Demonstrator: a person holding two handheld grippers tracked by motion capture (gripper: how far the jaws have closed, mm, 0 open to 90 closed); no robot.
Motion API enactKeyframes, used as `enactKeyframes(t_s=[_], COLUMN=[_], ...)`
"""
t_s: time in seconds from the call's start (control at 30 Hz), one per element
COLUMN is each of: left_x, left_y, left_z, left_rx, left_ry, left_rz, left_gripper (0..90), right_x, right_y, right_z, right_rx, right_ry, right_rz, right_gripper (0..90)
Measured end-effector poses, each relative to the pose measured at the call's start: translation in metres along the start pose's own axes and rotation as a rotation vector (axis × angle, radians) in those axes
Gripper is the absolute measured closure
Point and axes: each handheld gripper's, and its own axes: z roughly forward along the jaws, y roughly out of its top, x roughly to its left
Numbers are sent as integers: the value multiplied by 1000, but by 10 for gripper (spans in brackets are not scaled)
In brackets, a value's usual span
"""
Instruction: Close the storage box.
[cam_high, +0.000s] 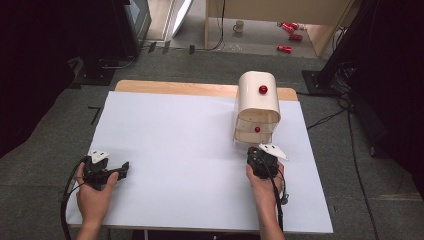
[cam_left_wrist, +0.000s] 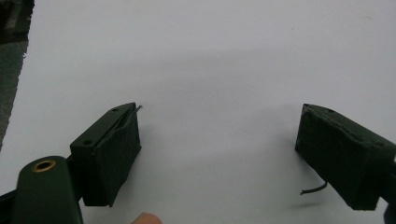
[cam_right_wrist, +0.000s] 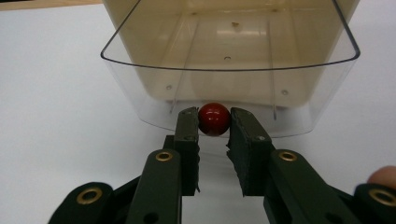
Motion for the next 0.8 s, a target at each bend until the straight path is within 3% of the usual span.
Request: enactKeyframes(t_s=[0.8], left_x=[0], left_y=[0], left_z=[0], left_rx=[0], left_ry=[0], left_rz=[0], left_gripper=[138], right_x=[-2], right_y=[18], right_z=[12], right_rx=[-15], right_ry=[-15], right_rz=[-17], right_gripper=[745])
